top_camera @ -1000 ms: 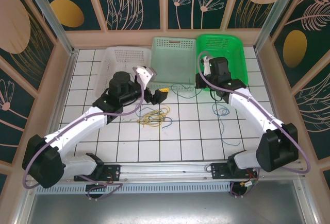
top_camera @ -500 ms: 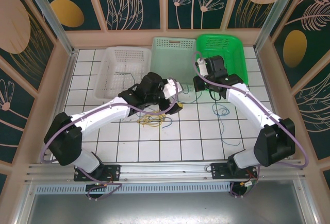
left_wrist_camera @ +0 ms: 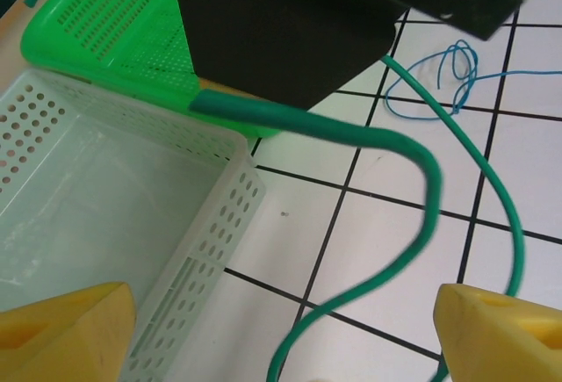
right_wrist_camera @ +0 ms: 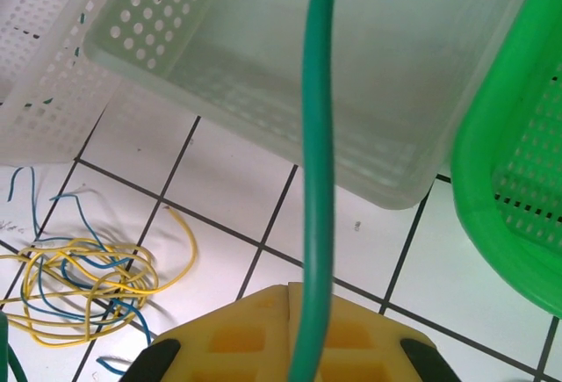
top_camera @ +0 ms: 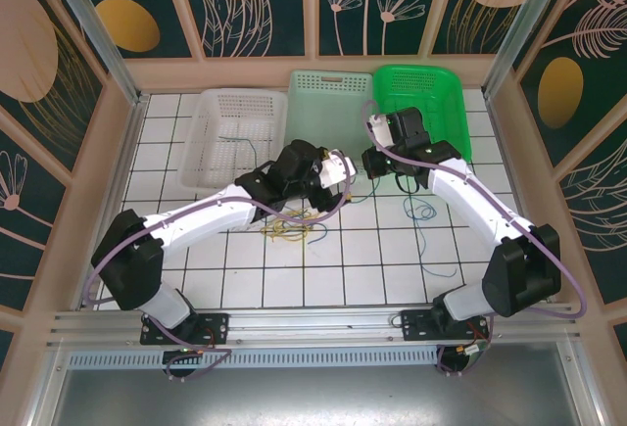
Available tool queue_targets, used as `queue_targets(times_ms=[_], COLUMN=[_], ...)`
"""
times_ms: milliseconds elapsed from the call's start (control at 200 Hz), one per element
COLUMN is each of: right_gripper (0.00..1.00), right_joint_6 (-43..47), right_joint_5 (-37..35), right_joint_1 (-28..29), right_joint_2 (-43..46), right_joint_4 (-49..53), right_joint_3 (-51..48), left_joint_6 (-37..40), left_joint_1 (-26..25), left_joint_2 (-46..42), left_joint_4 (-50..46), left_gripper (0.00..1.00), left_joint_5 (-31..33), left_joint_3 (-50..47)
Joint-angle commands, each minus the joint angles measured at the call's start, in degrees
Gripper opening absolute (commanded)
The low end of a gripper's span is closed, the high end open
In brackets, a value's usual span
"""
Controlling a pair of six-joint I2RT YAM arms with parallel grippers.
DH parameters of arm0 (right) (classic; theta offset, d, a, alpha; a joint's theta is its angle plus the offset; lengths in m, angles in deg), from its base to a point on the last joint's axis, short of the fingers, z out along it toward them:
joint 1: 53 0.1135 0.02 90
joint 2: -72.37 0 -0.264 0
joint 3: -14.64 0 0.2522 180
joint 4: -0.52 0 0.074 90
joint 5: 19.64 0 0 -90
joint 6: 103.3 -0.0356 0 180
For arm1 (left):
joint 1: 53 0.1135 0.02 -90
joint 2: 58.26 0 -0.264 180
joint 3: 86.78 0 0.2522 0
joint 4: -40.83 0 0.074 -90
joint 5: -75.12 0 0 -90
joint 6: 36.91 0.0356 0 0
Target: Untangle the cables
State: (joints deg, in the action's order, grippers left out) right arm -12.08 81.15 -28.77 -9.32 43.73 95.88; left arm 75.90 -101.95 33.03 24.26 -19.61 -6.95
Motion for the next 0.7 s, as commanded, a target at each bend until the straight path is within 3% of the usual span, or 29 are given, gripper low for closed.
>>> queue_targets(times_ms=[0, 230, 380, 480, 536, 691], right_gripper=[0.0, 0.0, 0.0, 0.0, 0.0, 0.0], right_joint_6=[1.14, 0.95, 0.04, -1.4, -2.7, -9.43], right_joint_5=[2.46, 2.34, 1.95, -0.34, -0.89, -2.84], right_joint_1=[0.71, 1.08, 1.08, 1.0, 0.61, -1.38], right_joint_2=[0.4, 1.22, 3.1, 4.74, 6.04, 10.59], right_joint_4=[0.33, 0.05, -1.67, -3.75, -5.74, -14.97], right_joint_3=[1.14, 0.05, -1.74, -3.37, -4.74, -10.77], left_joint_6=[1.45, -0.17, -3.52, -7.05, -9.4, -18.58], left_joint_1=[-0.67, -0.71, -0.66, -0.71, -0.55, -0.6], left_joint_2=[1.85, 3.61, 3.92, 2.55, 1.32, -3.06], left_joint_4=[0.56, 2.8, 4.95, 9.1, 11.98, 22.4], left_gripper=[0.84, 0.57, 0.27, 0.13, 0.0, 0.0], left_joint_5=[1.95, 2.13, 3.5, 7.19, 9.83, 18.34], left_joint_3=[2.12, 3.14, 3.2, 0.91, -0.94, -7.42])
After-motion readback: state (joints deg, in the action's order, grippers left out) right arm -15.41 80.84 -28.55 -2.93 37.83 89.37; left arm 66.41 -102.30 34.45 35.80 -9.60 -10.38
